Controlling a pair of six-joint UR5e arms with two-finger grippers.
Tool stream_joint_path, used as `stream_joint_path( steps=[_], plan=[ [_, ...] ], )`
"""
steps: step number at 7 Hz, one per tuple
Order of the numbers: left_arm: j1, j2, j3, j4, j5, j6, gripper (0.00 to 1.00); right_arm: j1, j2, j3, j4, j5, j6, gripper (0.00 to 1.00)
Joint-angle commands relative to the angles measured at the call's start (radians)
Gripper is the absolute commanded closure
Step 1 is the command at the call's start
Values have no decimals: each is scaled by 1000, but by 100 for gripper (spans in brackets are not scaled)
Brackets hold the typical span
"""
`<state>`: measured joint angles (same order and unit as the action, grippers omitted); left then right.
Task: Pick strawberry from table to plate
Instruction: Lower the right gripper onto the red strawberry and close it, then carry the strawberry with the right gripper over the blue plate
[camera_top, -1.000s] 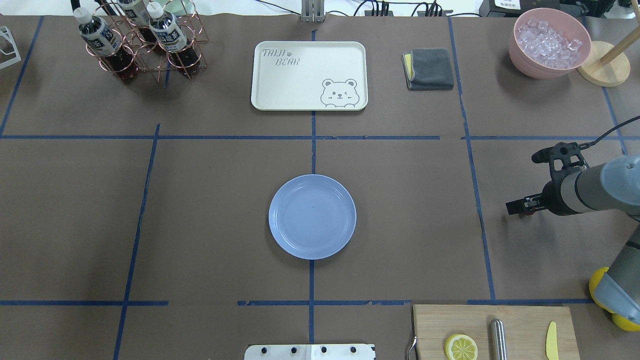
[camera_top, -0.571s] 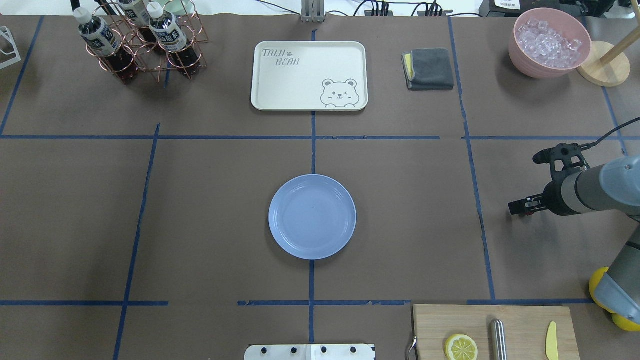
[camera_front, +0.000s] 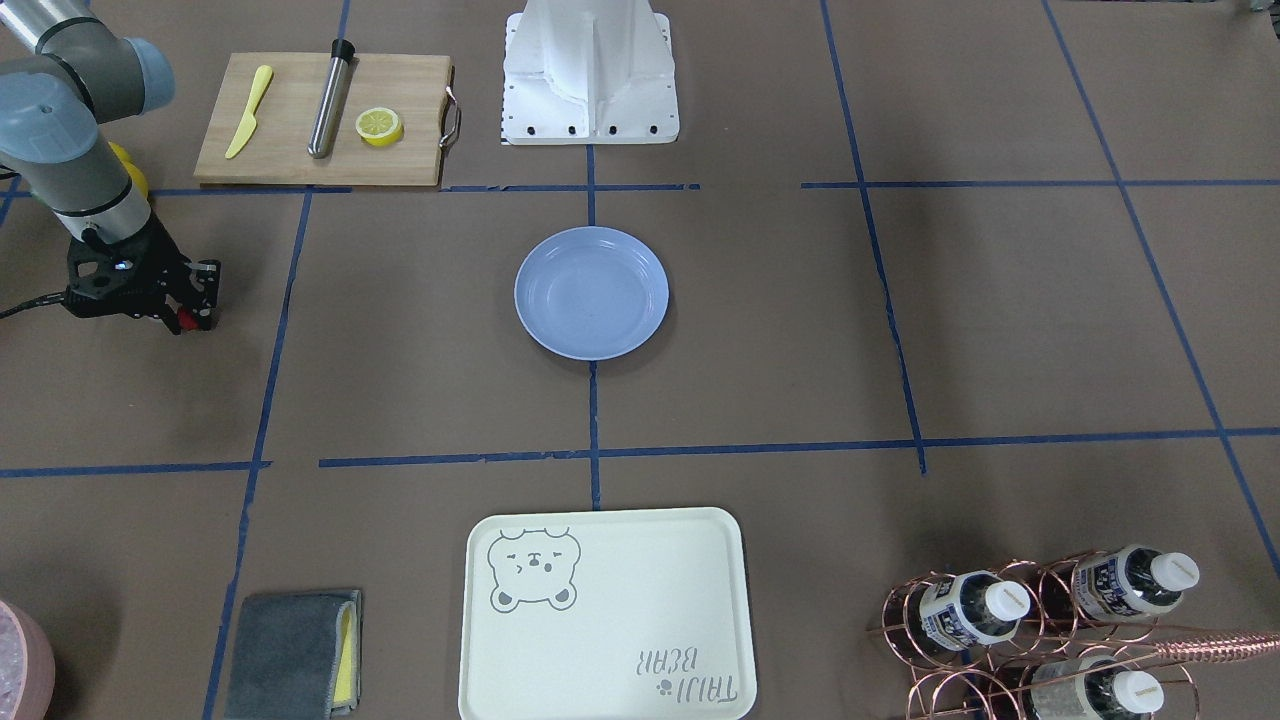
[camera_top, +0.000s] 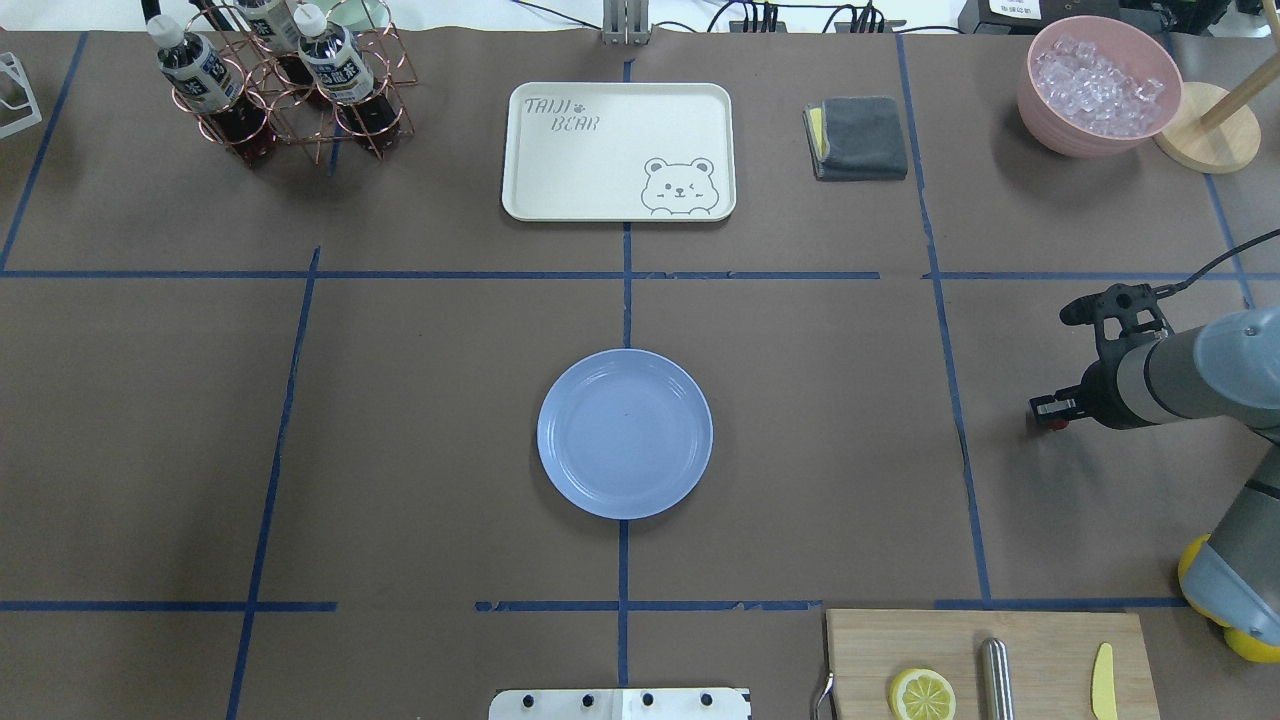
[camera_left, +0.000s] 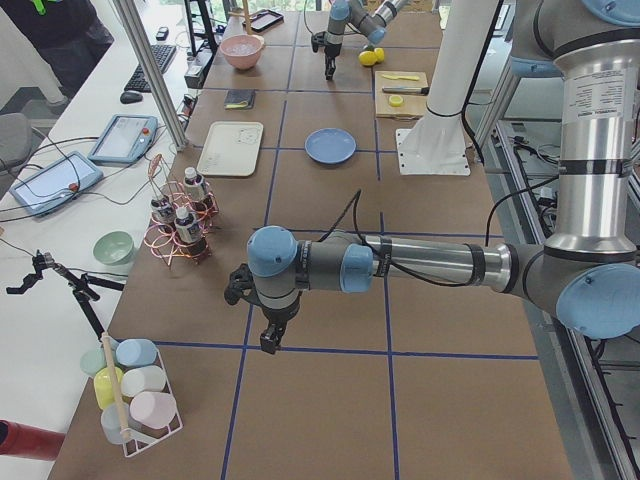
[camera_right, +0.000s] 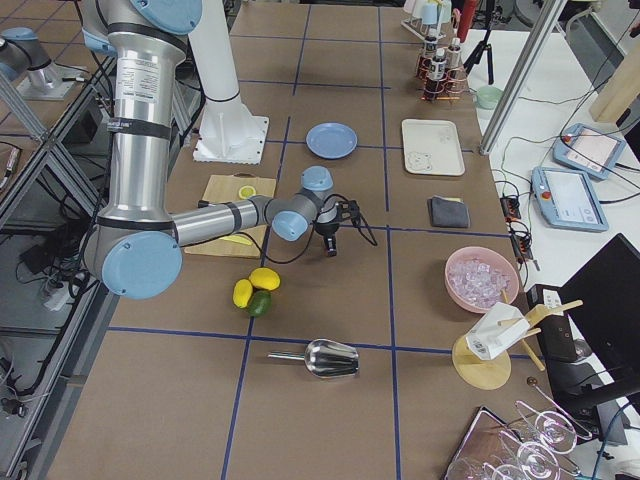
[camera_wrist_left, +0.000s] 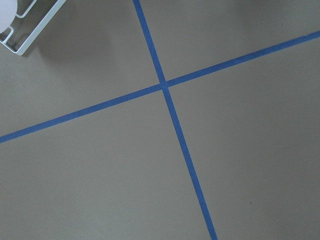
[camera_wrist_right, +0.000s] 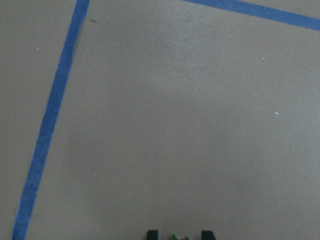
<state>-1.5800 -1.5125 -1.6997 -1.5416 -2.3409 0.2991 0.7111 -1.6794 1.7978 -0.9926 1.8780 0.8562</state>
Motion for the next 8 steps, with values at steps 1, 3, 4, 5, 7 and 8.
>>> stream_joint_path(
  steps=[1, 3, 4, 5, 7, 8],
  plan=[
    [0, 0, 0, 0, 0, 0, 0, -2, 44, 64, -29, 7, 23, 100],
    [0, -3, 0, 0, 0, 0, 0, -57, 312, 159, -402, 13, 143, 100],
    [-2, -3, 0, 0, 0, 0, 0, -118, 457, 150, -526, 1, 224, 100],
    [0, -3, 0, 0, 0, 0, 0, -165, 578, 131, -628, -22, 292, 100],
    [0, -11, 0, 0, 0, 0, 0, -238, 789, -45, -649, -92, 418, 100],
    [0, -11, 0, -2, 0, 0, 0, -286, 850, -146, -632, -158, 444, 100]
  ],
)
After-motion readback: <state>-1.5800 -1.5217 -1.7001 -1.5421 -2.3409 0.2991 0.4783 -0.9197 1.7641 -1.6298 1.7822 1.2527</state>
